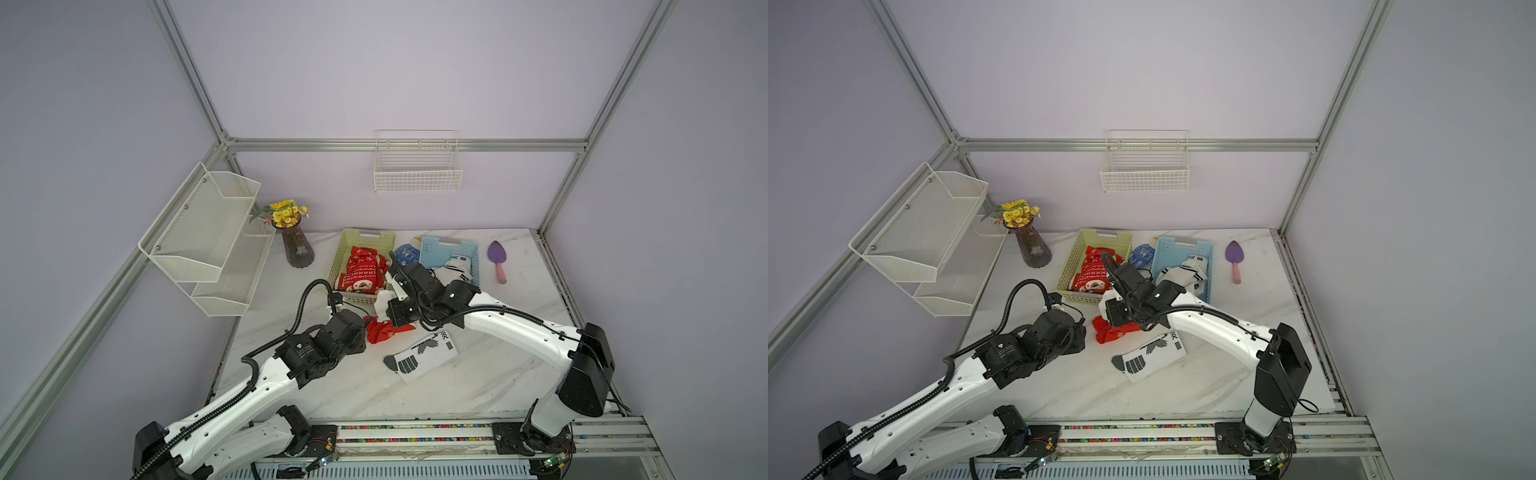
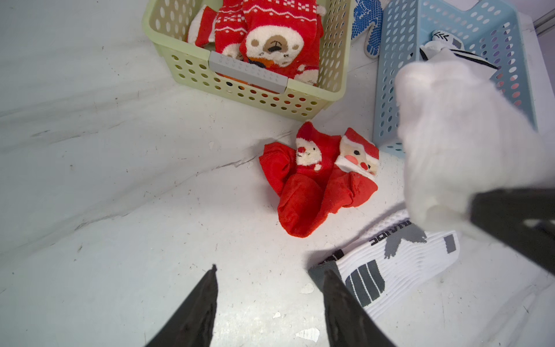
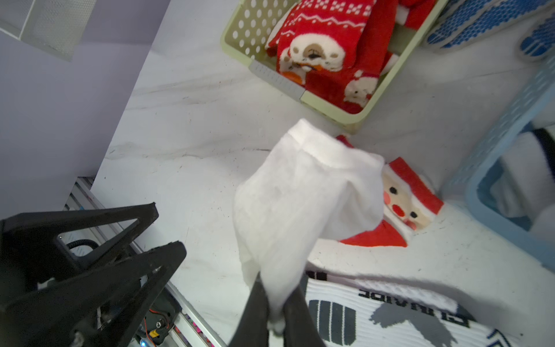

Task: Sort the socks into the basket by color
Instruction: Pick up the sock at the center of the board, then place the sock in the bin.

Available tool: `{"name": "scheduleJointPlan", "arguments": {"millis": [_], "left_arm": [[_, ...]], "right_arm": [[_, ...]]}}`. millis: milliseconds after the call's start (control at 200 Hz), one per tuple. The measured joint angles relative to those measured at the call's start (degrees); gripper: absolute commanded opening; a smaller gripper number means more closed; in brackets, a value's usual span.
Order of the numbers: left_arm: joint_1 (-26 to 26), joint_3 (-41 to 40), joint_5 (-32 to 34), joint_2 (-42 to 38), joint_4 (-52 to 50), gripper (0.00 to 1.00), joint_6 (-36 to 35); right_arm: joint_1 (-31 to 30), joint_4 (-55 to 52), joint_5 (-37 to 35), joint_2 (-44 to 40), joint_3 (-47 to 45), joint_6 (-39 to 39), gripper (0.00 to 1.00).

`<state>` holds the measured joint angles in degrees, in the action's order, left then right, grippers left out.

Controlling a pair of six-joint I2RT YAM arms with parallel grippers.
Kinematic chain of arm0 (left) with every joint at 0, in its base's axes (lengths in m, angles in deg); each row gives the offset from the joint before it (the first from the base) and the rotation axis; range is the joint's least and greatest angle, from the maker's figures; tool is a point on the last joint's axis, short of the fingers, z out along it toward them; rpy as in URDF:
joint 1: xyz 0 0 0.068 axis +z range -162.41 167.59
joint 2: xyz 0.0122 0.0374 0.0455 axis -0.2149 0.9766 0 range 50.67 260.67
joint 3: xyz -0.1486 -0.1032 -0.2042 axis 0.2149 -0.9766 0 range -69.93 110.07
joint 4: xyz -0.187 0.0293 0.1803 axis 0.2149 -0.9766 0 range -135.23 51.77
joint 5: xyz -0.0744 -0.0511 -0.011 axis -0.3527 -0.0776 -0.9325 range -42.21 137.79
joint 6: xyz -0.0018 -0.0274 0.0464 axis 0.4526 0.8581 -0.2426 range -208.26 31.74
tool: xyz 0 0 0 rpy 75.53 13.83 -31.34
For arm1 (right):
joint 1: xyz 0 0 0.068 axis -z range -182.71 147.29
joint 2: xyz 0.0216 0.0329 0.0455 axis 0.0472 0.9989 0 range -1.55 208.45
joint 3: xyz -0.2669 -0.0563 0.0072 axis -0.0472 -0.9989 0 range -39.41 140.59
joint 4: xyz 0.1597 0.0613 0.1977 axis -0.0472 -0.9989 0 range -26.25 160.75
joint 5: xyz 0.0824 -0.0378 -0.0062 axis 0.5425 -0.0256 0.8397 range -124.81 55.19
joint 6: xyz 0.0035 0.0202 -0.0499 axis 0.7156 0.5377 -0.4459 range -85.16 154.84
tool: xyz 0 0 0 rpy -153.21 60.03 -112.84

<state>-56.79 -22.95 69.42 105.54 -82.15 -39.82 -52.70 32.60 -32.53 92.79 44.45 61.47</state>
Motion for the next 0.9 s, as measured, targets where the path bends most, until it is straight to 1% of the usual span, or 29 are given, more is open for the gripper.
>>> {"name": "scheduleJointPlan", "arguments": {"millis": [260,530,900], "left_arm": [[0.00,0.02,-1.33,3.23,2.40,0.56,-0.24],[0.00,0.07,-1.75,6.01,3.19,0.56,-1.07],[0.00,1.36,-1.75,9.51,3.98,0.56,-1.25]], "right_arm": [[7.32,-0.96,-0.74,-1.46,0.37,-2.56,0.12],[13.31,-1.31,-1.18,-1.27,2.43,-4.76,0.12],[19.76,-1.03,-0.35,4.87,6.01,-7.06,0.12]]}}
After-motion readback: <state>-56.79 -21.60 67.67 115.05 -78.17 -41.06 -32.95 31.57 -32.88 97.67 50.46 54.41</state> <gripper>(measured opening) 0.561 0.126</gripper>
